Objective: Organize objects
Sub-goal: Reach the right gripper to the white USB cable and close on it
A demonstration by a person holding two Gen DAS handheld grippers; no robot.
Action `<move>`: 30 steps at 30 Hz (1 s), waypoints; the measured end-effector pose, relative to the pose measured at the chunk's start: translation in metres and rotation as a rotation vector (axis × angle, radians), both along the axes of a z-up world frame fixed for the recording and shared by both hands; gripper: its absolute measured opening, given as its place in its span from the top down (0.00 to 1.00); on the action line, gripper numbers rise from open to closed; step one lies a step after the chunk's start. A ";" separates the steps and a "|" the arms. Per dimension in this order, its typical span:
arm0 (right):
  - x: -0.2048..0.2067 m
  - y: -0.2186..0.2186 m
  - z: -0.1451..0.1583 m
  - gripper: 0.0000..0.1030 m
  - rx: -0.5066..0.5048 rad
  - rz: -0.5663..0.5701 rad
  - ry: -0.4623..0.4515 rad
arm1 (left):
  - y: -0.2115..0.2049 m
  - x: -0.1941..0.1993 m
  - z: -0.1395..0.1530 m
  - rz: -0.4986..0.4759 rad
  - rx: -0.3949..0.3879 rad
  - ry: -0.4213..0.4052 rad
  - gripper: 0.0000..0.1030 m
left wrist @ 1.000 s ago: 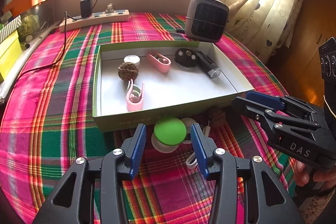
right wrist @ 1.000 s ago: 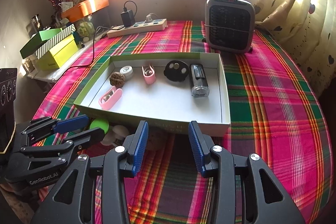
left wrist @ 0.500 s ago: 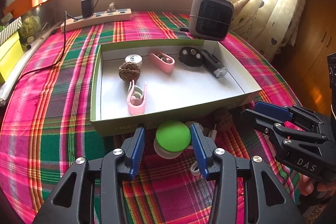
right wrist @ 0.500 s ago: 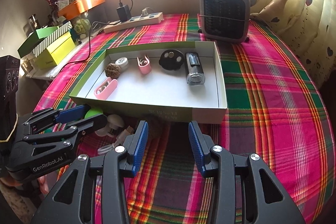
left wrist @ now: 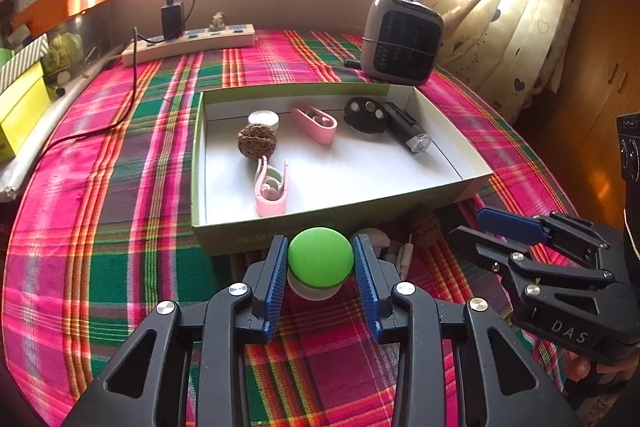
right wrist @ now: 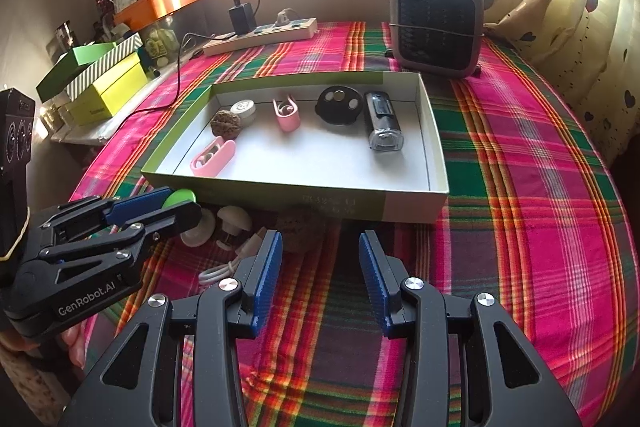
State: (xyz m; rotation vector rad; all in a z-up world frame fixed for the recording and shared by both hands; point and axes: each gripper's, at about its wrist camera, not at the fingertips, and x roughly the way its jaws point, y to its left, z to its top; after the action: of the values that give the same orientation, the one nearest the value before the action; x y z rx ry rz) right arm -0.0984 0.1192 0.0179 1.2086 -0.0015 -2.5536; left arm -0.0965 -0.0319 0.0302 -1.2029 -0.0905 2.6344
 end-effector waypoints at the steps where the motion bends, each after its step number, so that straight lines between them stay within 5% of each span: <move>1: 0.001 -0.002 0.000 0.60 0.001 0.005 -0.001 | -0.002 0.001 0.000 0.004 0.001 0.001 0.69; 18: 0.017 -0.062 -0.019 0.60 0.050 0.122 -0.026 | -0.030 0.012 -0.007 0.069 0.019 -0.015 0.69; 21: 0.019 -0.069 -0.020 0.58 0.098 0.123 -0.009 | -0.031 0.012 -0.008 0.068 0.021 -0.017 0.69; 23: 0.020 -0.070 -0.021 0.48 0.119 0.121 -0.008 | -0.031 0.013 -0.008 0.065 0.022 -0.017 0.69; 30: 0.018 -0.060 -0.022 0.48 0.155 0.056 -0.021 | -0.033 0.013 -0.008 0.063 0.027 -0.018 0.69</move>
State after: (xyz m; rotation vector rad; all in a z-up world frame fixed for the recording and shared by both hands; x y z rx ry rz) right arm -0.0802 0.0592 -0.0038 1.2718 0.2269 -2.5314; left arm -0.0832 -0.0651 0.0222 -1.2342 -0.1700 2.6677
